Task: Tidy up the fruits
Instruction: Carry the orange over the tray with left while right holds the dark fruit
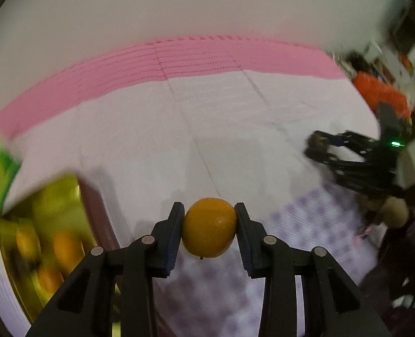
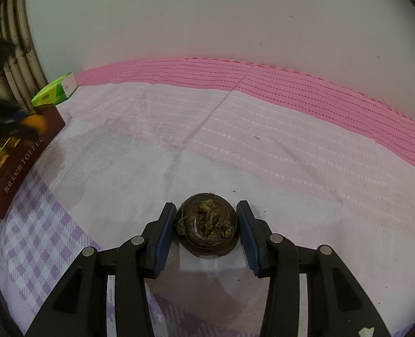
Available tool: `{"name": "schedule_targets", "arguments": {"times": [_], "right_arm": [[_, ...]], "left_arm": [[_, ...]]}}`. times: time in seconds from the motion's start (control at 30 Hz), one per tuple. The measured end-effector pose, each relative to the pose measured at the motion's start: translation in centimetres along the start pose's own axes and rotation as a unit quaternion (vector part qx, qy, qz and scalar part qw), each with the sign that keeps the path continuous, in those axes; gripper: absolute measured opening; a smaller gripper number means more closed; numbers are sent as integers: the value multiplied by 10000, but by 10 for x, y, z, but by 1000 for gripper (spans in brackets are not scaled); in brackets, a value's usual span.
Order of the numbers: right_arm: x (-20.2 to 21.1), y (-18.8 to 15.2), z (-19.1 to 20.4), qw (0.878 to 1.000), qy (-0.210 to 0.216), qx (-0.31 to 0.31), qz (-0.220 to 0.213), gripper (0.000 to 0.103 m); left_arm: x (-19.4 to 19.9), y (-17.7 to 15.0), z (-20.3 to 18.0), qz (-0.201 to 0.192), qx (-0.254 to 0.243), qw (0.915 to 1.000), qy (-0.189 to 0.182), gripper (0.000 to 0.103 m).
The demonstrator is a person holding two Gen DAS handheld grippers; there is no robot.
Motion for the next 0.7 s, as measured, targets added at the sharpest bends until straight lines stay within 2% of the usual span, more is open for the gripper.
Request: {"name": "schedule_targets", "arguments": {"times": [0.1, 0.17, 0.27, 0.37, 0.47, 0.57, 0.67, 0.7], "right_arm": [[0, 0, 1, 10000, -46, 26, 7, 42], [-2, 0, 2, 9999, -95, 56, 19, 42], [-3, 0, 2, 9999, -131, 66, 28, 42], [-4, 0, 4, 9997, -199, 119, 36, 43], [-4, 0, 3, 9998, -152, 84, 37, 43], [-6, 1, 4, 9998, -176, 114, 49, 46], [-8, 1, 5, 9997, -164, 160, 91, 59], [-10, 1, 4, 9995, -244, 139, 136, 70]], "left_arm": [[24, -29, -2, -252, 548, 9982, -37, 37], [35, -50, 6, -429, 1008, 9940, -53, 37], [50, -87, 35, -549, 1739, 9832, 5, 37], [61, -122, 64, -590, 2290, 9709, 378, 37], [71, -150, 85, -668, 2653, 9602, 556, 37], [76, -163, 96, -812, 2854, 9526, 677, 37], [86, -164, 100, -1014, 2857, 9495, 814, 37], [89, -163, 101, -1074, 2833, 9489, 882, 37]]}}
Point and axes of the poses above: each gripper's, at about its wrist camera, not at the fingertips, and x roughly against the way its jaws point, z to its left, y to its top, the point moved 7 cm from there along -x, roughly the way its jaws point, and after that the axes turned 7 degrees about z, right-handed, at the moved point
